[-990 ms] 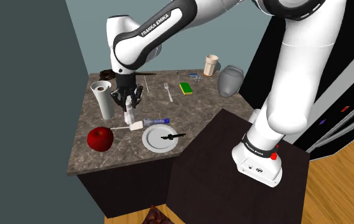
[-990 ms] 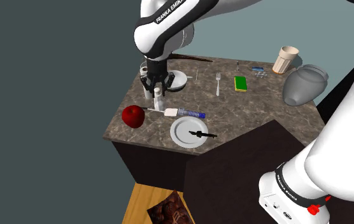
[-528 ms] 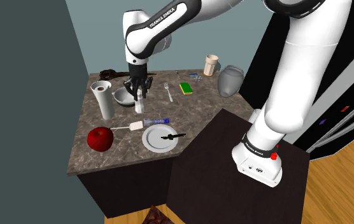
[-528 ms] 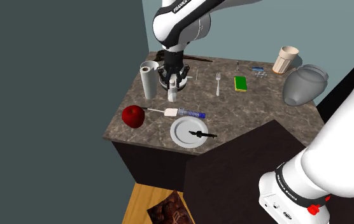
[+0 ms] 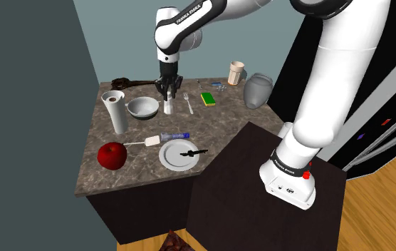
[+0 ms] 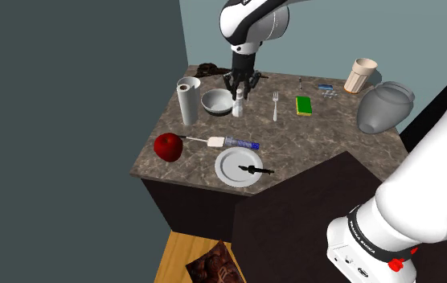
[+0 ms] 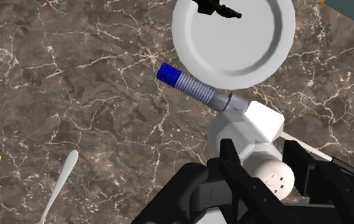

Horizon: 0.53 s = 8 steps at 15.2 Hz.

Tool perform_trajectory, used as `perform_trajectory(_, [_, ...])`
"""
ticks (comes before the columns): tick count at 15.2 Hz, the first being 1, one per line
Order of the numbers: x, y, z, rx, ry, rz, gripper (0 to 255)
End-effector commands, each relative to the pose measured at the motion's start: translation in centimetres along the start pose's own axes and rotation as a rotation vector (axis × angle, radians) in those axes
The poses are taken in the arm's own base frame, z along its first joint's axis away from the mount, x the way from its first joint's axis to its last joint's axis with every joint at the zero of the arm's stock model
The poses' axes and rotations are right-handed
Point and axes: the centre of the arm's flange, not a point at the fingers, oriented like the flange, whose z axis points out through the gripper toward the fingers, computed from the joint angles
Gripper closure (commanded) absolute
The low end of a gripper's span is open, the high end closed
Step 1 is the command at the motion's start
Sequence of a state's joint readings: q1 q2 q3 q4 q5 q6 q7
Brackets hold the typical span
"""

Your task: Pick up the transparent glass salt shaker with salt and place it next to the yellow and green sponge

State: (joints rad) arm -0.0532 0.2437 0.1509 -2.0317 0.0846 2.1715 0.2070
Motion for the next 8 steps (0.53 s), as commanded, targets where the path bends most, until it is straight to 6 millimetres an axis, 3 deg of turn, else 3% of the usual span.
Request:
perform_trajectory(1, [0.8,2.4,-0.2,0.0,0.0,-0.002,255])
perform_trajectory(8, [4.2,10.9,-1.3,0.0,0.0,-0.002,255])
